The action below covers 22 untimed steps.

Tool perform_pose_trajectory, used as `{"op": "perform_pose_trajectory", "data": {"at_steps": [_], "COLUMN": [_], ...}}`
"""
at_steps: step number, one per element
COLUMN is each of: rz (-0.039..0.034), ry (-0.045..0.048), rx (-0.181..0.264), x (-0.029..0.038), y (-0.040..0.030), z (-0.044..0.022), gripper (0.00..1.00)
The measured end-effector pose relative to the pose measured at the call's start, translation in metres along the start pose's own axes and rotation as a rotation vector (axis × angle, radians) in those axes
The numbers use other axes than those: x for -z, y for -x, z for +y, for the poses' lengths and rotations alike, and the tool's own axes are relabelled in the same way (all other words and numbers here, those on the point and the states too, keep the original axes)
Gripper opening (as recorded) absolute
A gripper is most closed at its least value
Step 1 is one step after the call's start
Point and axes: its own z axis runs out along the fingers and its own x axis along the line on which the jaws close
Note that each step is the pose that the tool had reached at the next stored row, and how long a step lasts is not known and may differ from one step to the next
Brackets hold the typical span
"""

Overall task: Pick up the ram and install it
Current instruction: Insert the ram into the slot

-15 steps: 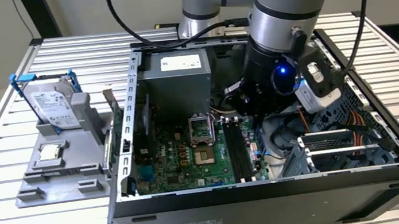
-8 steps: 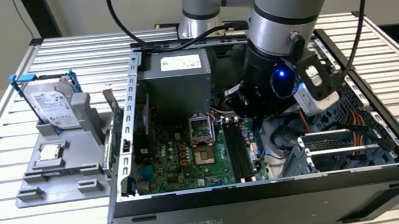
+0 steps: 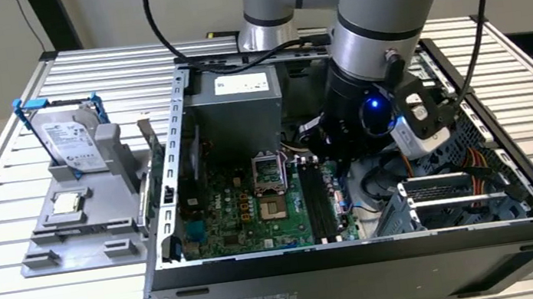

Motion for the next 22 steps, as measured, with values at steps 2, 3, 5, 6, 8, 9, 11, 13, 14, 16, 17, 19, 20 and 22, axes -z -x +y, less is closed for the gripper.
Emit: {"op": "perform_pose_trajectory", "data": {"at_steps": [2, 3, 5, 6, 8, 9, 11, 13, 14, 16, 17, 19, 20, 22], "rz": [-0.0003, -0.0003, -0.0004, -0.0004, -0.0005, -0.0005, -0.0007, -0.0008, -0.0009, -0.0009, -0.0009, -0.0010, -0.0010, -0.0011], "ry": [-0.0001, -0.0007, -0.0027, -0.0036, -0.0055, -0.0068, -0.0099, -0.0128, -0.0140, -0.0155, -0.0163, -0.0180, -0.0189, -0.0209], "rx": [0.000, 0.000, 0.000, 0.000, 0.000, 0.000, 0.000, 0.000, 0.000, 0.000, 0.000, 0.000, 0.000, 0.000], "x": [-0.0015, -0.0023, -0.0038, -0.0047, -0.0066, -0.0075, -0.0098, -0.0120, -0.0129, -0.0145, -0.0153, -0.0169, -0.0177, -0.0198], "y": [-0.0003, -0.0006, -0.0007, -0.0008, -0.0010, -0.0011, -0.0012, -0.0016, -0.0019, -0.0024, -0.0027, -0.0035, -0.0039, -0.0045], "z": [0.0000, 0.0000, 0.0000, 0.0000, 0.0000, 0.0001, 0.0002, 0.0003, 0.0004, 0.0005, 0.0006, 0.0009, 0.0010, 0.0015], "gripper": [0.00, 0.00, 0.00, 0.00, 0.00, 0.00, 0.00, 0.00, 0.00, 0.00, 0.00, 0.00, 0.00, 0.00]}}
